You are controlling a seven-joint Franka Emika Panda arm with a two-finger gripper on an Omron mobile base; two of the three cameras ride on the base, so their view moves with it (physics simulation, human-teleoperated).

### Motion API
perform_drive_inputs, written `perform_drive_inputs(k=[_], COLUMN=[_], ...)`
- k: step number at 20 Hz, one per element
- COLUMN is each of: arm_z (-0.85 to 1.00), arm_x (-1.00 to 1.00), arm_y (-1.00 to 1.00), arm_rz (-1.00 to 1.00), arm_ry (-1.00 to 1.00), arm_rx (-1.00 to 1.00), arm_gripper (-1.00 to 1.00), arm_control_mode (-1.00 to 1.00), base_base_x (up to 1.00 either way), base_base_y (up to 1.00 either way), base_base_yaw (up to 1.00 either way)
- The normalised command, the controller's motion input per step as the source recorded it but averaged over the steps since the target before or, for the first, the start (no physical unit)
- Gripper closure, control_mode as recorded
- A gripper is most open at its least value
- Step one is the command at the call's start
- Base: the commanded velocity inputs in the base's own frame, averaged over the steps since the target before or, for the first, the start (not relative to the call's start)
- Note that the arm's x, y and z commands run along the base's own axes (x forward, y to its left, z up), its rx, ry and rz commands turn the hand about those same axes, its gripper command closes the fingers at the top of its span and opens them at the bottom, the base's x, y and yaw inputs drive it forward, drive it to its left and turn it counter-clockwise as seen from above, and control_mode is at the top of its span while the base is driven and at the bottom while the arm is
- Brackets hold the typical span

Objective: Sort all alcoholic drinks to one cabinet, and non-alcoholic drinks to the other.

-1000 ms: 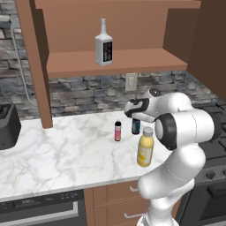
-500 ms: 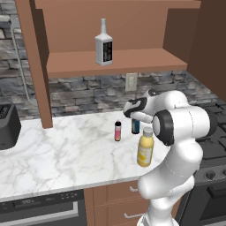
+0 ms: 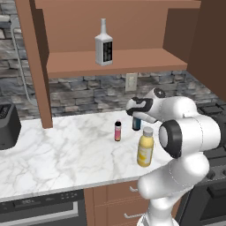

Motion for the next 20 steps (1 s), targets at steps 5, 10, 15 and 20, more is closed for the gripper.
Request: perform_drive_inputs(k=[5, 10, 15, 20], arm_z=[0.86, 0.80, 0.55, 0.47], arm_x=[-0.25, -0.28, -0.47, -0.61], arm_y=[0.00, 0.00, 0.00, 0.00], arm_rz=[0.00, 0.00, 0.00, 0.00], arm_ry=[-0.11, -0.07, -0.02, 0.00], arm_rx=[0.01, 0.00, 0.00, 0.00], arm_gripper=[1.00, 1.00, 1.00, 1.00], arm_control_mode=[-1.00, -1.00, -1.00, -1.00], base_base_x=[0.00, 0.00, 0.00, 0.00], base_base_y=[0.00, 0.00, 0.00, 0.00], base_base_yaw=[0.00, 0.00, 0.00, 0.00])
